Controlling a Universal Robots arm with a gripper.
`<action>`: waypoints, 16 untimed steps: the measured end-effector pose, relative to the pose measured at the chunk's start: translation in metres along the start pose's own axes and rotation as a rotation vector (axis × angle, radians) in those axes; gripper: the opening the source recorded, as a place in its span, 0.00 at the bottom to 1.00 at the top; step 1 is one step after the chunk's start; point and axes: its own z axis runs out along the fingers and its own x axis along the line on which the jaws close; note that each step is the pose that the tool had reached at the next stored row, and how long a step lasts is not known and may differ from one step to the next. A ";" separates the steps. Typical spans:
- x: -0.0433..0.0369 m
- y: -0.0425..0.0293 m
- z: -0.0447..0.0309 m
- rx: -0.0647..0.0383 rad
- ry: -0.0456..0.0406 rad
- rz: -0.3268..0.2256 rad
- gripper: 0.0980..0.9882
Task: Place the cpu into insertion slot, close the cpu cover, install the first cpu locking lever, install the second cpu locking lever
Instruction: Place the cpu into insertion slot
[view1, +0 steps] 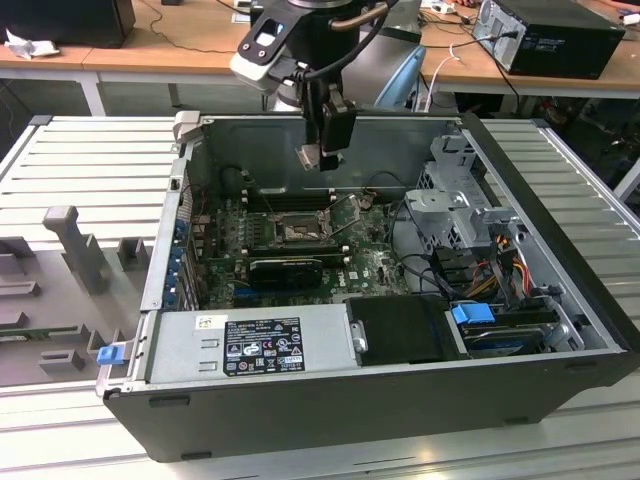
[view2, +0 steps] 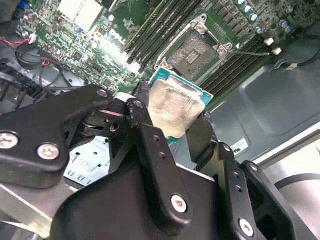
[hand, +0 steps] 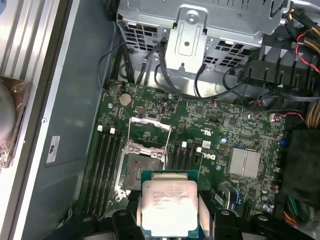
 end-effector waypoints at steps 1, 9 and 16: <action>0.0000 0.0000 0.0001 0.000 -0.0006 0.007 0.49; 0.0000 -0.0001 0.0005 -0.001 -0.0062 0.070 0.49; 0.0000 -0.0001 0.0014 -0.003 -0.0137 0.147 0.49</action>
